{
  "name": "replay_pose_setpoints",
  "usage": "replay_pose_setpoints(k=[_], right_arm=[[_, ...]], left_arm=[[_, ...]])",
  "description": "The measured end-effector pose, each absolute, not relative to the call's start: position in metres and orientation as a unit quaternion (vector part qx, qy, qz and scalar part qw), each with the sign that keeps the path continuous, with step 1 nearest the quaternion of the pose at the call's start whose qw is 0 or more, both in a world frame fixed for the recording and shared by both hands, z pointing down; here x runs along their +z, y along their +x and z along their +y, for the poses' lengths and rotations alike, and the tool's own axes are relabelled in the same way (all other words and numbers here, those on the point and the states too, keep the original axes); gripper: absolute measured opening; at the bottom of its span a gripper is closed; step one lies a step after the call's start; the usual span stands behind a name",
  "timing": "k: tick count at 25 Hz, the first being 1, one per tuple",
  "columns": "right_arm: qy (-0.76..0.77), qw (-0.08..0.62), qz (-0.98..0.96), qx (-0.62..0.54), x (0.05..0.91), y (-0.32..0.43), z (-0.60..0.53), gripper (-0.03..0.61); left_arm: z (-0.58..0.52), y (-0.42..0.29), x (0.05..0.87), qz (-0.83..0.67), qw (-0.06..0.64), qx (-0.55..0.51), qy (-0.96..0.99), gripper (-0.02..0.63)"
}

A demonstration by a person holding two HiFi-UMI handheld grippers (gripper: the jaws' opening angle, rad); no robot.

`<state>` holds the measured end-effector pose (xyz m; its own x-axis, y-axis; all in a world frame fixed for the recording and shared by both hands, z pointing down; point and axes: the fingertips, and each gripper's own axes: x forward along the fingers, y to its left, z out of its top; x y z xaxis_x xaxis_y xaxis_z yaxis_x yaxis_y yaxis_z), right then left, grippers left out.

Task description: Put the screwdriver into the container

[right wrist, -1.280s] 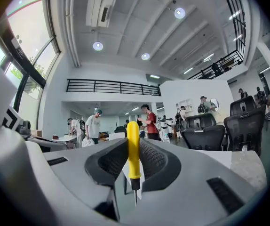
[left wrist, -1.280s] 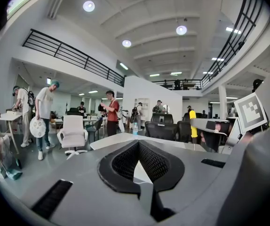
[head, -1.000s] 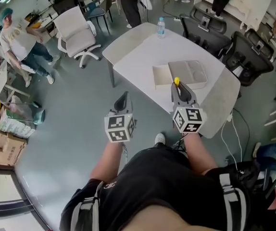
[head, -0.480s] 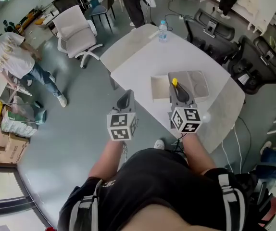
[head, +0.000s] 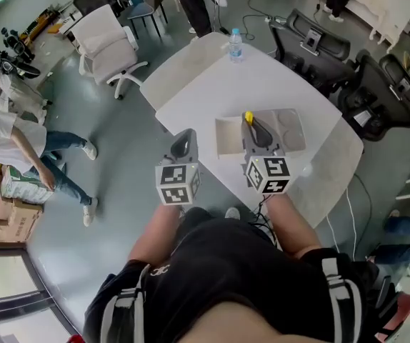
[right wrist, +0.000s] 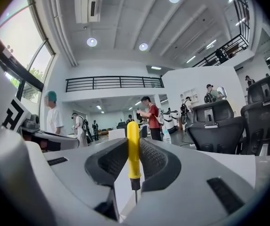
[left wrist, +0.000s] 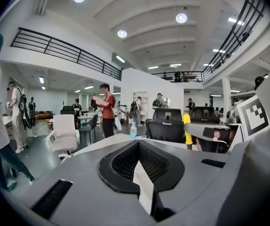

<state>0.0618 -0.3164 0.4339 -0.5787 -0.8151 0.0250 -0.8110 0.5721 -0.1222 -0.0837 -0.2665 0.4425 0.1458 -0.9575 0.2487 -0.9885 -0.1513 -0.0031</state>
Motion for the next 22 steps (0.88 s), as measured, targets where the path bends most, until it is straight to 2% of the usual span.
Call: replay_pose_setpoints(k=[11,22], right_arm=[[-0.477,-0.01,0.877,-0.058,0.449,0.044,-0.346,0.071],[-0.502,-0.101,0.853,-0.098,0.513,0.005,-0.384,0.071]], left_arm=[[-0.309,-0.092,0.448,-0.617,0.084,0.097,0.776,0.012],[-0.363,-0.126,0.459,-0.569,0.095,0.101,0.81,0.012]])
